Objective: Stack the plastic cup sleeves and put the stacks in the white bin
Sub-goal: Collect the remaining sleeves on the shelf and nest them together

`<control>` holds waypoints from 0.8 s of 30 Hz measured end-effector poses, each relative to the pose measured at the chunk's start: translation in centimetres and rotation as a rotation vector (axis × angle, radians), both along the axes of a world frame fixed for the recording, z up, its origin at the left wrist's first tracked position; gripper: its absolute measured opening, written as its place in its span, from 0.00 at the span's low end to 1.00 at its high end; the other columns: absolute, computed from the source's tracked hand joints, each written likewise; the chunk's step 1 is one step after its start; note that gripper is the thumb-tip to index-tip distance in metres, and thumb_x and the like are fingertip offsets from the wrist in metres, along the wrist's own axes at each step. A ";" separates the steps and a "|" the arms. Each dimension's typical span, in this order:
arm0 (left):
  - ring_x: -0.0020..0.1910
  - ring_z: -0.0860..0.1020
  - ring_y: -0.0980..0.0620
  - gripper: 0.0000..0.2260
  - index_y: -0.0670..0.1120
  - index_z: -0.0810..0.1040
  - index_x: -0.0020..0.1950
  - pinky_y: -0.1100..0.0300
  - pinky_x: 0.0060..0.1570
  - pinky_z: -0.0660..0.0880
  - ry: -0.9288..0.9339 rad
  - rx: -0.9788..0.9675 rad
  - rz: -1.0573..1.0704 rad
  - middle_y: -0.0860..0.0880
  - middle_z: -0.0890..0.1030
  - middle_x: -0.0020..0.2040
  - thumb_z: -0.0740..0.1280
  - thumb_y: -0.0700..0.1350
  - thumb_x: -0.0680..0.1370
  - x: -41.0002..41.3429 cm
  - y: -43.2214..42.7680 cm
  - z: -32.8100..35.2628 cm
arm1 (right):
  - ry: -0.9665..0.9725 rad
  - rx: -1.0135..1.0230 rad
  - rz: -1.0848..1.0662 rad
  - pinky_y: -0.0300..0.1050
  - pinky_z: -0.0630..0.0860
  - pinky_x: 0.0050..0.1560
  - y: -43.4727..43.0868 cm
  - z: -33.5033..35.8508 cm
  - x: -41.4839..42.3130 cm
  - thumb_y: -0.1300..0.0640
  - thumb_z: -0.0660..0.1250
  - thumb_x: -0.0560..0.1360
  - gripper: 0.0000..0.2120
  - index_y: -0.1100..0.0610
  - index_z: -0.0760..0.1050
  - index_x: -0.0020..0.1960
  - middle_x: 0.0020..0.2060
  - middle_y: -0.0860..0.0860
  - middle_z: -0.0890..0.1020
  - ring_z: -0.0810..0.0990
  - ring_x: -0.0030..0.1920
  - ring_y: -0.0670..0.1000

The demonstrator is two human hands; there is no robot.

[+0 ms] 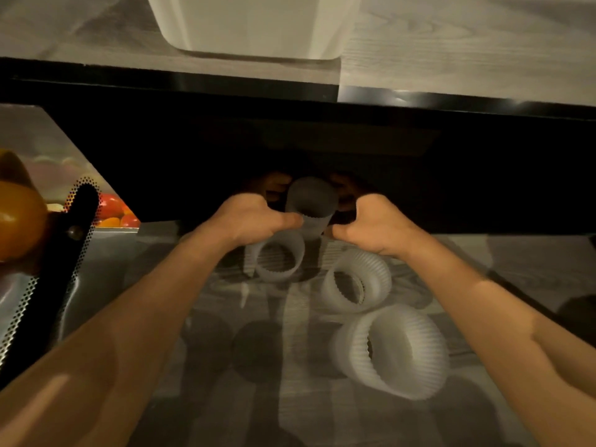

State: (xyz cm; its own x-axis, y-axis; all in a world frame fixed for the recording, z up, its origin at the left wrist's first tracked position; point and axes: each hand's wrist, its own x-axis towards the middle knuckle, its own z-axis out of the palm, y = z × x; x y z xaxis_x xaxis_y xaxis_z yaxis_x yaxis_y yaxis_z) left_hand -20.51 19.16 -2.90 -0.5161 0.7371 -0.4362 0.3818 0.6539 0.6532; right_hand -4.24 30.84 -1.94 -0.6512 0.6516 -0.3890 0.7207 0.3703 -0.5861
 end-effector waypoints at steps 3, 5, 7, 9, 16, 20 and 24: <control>0.43 0.76 0.53 0.16 0.47 0.79 0.45 0.58 0.41 0.73 -0.013 -0.032 -0.010 0.51 0.77 0.44 0.74 0.59 0.73 0.2 0.1 -0.5 | -0.090 -0.047 0.016 0.38 0.72 0.40 0.3 -0.6 0.1 0.52 0.77 0.73 0.11 0.53 0.77 0.49 0.45 0.46 0.79 0.77 0.44 0.44; 0.38 0.75 0.53 0.15 0.46 0.78 0.42 0.58 0.36 0.71 -0.010 -0.050 -0.003 0.49 0.77 0.40 0.72 0.58 0.75 0.4 0.2 -0.6 | -0.085 -0.046 -0.009 0.40 0.74 0.38 0.5 -1.1 0.0 0.52 0.77 0.73 0.09 0.55 0.78 0.46 0.42 0.48 0.80 0.79 0.43 0.47; 0.36 0.75 0.53 0.15 0.45 0.78 0.41 0.59 0.34 0.70 0.000 -0.034 -0.009 0.48 0.77 0.39 0.72 0.57 0.75 0.8 0.2 -0.3 | -0.062 -0.019 -0.056 0.43 0.74 0.37 0.5 -1.0 0.0 0.51 0.75 0.74 0.12 0.60 0.80 0.44 0.38 0.51 0.80 0.80 0.41 0.51; 0.35 0.74 0.54 0.16 0.46 0.77 0.39 0.59 0.32 0.68 0.014 -0.016 0.006 0.49 0.76 0.37 0.72 0.57 0.75 0.7 0.4 0.1 | -0.061 0.025 -0.092 0.43 0.70 0.34 0.5 -0.3 -0.2 0.49 0.74 0.75 0.17 0.63 0.78 0.40 0.34 0.53 0.76 0.76 0.36 0.52; 0.45 0.77 0.53 0.18 0.43 0.79 0.43 0.62 0.41 0.73 -0.089 0.281 0.151 0.49 0.79 0.45 0.77 0.57 0.69 -0.1 -1.9 3.6 | 0.231 0.045 0.005 0.25 0.68 0.27 -0.9 4.7 0.8 0.53 0.76 0.74 0.11 0.51 0.76 0.37 0.24 0.38 0.79 0.78 0.29 0.36; 0.52 0.83 0.55 0.14 0.51 0.82 0.51 0.56 0.51 0.81 -0.377 0.526 0.080 0.53 0.85 0.50 0.78 0.47 0.68 -1.2 -4.4 3.8 | 0.284 -0.015 0.111 0.47 0.83 0.55 -1.7 5.0 0.5 0.45 0.79 0.68 0.22 0.52 0.79 0.57 0.50 0.45 0.85 0.85 0.51 0.42; 0.54 0.83 0.58 0.15 0.49 0.80 0.56 0.57 0.54 0.81 -0.373 0.547 0.049 0.52 0.84 0.53 0.76 0.37 0.73 -1.6 -6.2 1.9 | 0.216 -0.083 0.158 0.48 0.84 0.52 -2.9 4.1 0.3 0.47 0.81 0.67 0.25 0.50 0.73 0.58 0.52 0.46 0.82 0.85 0.50 0.44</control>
State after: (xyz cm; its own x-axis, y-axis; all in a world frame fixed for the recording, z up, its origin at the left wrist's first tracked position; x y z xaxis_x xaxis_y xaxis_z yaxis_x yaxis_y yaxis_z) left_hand -22.08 12.96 -0.96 -0.4418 0.8825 -0.1613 0.0444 0.2010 0.9786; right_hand -3.91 27.98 2.17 -0.8159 0.5070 -0.2778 0.5126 0.4122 -0.7532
